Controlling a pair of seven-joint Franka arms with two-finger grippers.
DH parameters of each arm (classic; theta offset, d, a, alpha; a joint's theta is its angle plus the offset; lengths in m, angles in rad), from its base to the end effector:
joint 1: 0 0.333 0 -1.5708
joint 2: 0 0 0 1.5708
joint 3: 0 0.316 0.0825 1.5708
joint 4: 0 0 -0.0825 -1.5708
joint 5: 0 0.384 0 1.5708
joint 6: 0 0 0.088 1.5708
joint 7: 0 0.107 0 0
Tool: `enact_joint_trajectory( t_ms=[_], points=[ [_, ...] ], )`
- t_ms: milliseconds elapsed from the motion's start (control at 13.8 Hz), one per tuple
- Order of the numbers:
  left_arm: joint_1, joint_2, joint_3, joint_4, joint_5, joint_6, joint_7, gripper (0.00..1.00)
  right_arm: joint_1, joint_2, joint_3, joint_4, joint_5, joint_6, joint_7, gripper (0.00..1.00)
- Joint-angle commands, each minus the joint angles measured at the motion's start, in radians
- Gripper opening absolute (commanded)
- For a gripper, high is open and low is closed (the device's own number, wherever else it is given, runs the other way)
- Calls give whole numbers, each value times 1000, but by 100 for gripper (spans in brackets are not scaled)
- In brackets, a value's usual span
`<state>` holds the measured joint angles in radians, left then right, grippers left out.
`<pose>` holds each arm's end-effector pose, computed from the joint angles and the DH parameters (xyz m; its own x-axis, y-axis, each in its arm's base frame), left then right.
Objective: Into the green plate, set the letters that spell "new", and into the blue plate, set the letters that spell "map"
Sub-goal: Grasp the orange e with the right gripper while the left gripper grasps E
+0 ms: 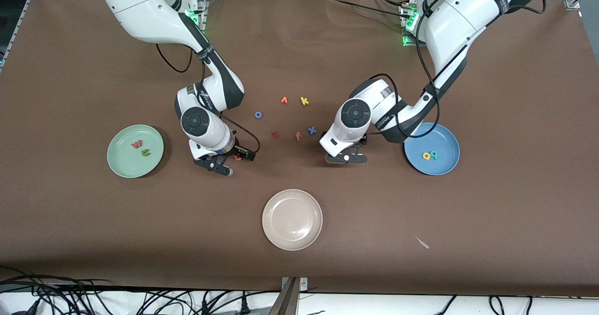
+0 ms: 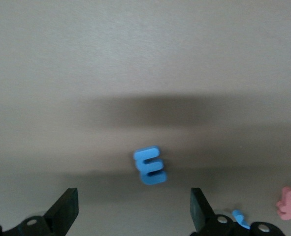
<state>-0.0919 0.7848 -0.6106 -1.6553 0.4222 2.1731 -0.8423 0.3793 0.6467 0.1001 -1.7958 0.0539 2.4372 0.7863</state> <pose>0.5482 -0.3841 0.2044 0.9907 -0.0048 -0.1361 -0.0050 -1.0000 -0.0012 0.5826 0.2979 0.1890 0.9314 -0.3568 -0.0714 -0.3612 -0.9304 -0.0627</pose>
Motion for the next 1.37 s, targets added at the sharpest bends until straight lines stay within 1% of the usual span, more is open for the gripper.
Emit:
enact_joint_trajectory(
  t_ms=[0,144,217,289,361,433,506,578,722,795,939,1011,1084,1156,1228,1300],
  points=[
    [-78,13,52,32,-5,7,-50,100,9,37,-8,29,-20,32,13,92],
    [-91,11,68,32,-3,16,-50,100,9,39,-8,29,-20,34,13,87],
    [-91,13,68,32,4,40,-50,97,9,41,-8,29,-20,34,11,84],
    [-91,13,72,32,9,59,-52,86,6,41,-10,27,-20,34,8,81],
    [-92,13,83,32,13,62,-52,80,6,41,-10,29,-20,34,8,77],
    [-92,14,87,32,15,62,-52,71,4,42,-10,27,-20,34,8,71],
    [-92,14,98,32,16,62,-52,67,4,42,-10,27,-20,34,8,65],
    [-92,14,104,32,17,63,-52,63,3,42,-10,27,-20,34,7,62],
    [-92,21,104,32,12,63,-57,62,3,42,-10,27,-20,34,7,58],
    [-92,28,104,32,10,65,-61,62,3,44,-10,27,-19,34,7,54],
    [-91,33,104,31,1,121,-101,62,3,50,-10,27,-19,40,8,50],
    [-92,37,104,29,4,128,-113,62,4,57,-10,23,-19,61,13,46],
    [-92,37,104,26,4,128,-115,62,7,62,-10,23,-19,71,13,39],
    [-92,37,104,20,7,128,-115,57,7,62,-10,21,-19,71,11,30],
    [-91,37,104,16,10,126,-115,45,7,62,-10,23,-19,71,13,23],
    [-91,37,104,9,10,122,-115,40,7,62,-10,23,-19,71,14,18]
  ],
)
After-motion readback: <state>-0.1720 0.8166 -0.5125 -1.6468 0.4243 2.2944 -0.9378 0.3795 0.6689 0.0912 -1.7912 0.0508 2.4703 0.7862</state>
